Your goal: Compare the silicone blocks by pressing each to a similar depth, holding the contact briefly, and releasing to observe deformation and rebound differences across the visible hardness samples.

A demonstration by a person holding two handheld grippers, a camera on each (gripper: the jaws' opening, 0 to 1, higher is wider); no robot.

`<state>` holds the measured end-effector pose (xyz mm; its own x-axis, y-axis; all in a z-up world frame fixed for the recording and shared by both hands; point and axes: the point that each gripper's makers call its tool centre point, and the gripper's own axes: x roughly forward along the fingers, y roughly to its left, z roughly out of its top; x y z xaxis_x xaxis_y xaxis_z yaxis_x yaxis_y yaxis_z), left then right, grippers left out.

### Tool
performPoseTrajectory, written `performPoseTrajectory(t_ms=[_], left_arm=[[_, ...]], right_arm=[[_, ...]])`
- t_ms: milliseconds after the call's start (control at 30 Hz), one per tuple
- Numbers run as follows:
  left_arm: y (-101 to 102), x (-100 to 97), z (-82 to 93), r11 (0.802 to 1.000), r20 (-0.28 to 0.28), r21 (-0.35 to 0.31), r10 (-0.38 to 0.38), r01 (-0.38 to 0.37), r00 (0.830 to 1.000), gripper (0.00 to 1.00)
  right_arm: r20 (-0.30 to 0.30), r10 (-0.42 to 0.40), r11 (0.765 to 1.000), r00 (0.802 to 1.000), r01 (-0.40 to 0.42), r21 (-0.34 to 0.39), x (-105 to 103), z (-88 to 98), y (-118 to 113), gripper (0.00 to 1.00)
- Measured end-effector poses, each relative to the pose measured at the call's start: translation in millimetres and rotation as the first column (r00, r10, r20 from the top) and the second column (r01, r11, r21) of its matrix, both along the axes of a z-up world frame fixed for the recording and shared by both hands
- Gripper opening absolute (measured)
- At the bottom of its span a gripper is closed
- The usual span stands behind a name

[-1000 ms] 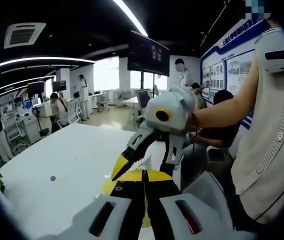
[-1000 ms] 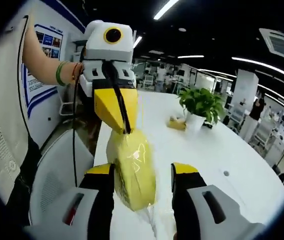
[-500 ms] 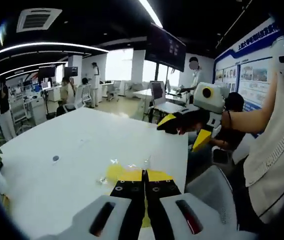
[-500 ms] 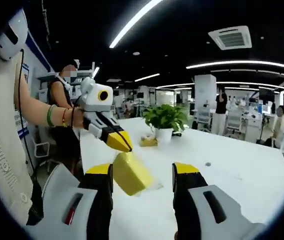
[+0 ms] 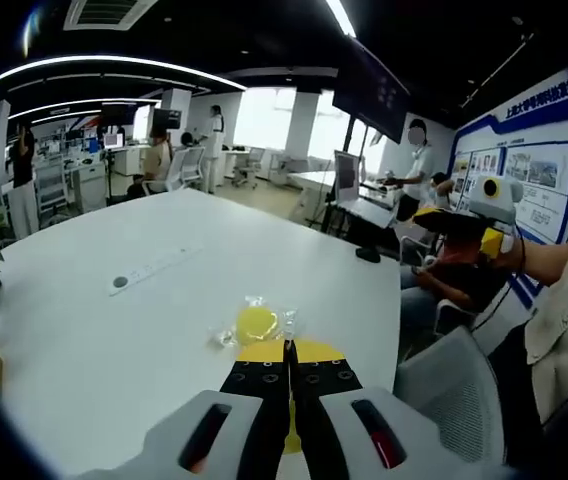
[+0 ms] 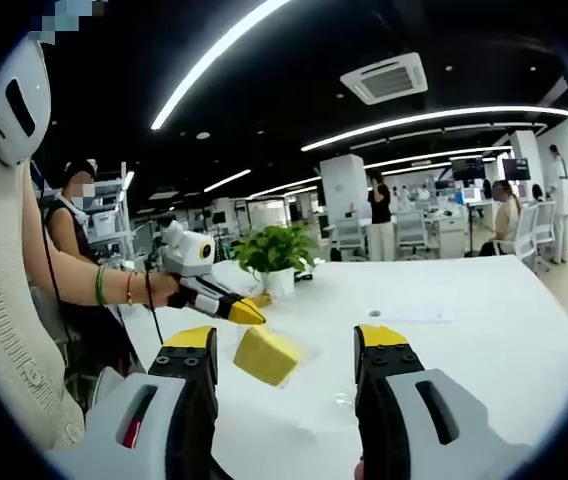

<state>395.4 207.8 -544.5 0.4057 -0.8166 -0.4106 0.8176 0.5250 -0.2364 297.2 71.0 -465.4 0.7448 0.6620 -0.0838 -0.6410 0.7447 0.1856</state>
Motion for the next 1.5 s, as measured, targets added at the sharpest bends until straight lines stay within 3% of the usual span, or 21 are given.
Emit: performPoseTrajectory(t_ms=[200,467,500,533,733,1033,1200,1500], left_arm=[[5.5,17.8,-29.7,0.999,-0.079,-0.029,0.013,-0.015,0.997,0.00],[23.8,43.8,-66.7,0.998,-0.157,-0.031,0.052,-0.057,0.986,0.00],[21.1,48.4,-59.8,0.990,-0.190,-0.119,0.055,-0.079,0.980,0.00],[25.4,54.2,-62.2,0.988,-0.203,-0.118,0.076,-0.102,0.976,0.00],[52.2,90.5,-75.7,0.987,-0.144,-0.053,0.140,-0.149,0.980,0.00],[77.4,132.6,-112.6,0.987,-0.140,0.040,0.158,-0.154,0.977,0.00],[86.7,141.3,-135.1,0.985,-0.152,0.090,0.163,-0.151,0.975,0.00],[108.9,150.0,-173.1,0.973,-0.212,0.133,0.214,-0.188,0.954,0.00]], right_arm=[[-0.056,-0.063,0.997,0.996,0.060,-0.046,2.2,-23.3,-10.0,0.55],[-0.109,-0.125,0.991,0.986,0.118,-0.069,1.3,-41.7,-22.3,0.52],[-0.118,-0.130,0.990,0.984,0.122,-0.069,1.0,-43.9,-23.3,0.52],[-0.125,-0.132,0.990,0.983,0.124,-0.070,0.5,-45.6,-24.2,0.52],[-0.162,-0.153,0.986,0.975,0.140,-0.089,3.9,-57.3,-27.9,0.50],[-0.205,-0.153,0.985,0.967,0.133,-0.106,15.5,-70.2,-28.5,0.50],[-0.217,-0.151,0.986,0.964,0.130,-0.108,23.3,-72.6,-28.5,0.49],[-0.229,-0.174,0.984,0.958,0.158,-0.084,29.8,-75.9,-34.2,0.47]])
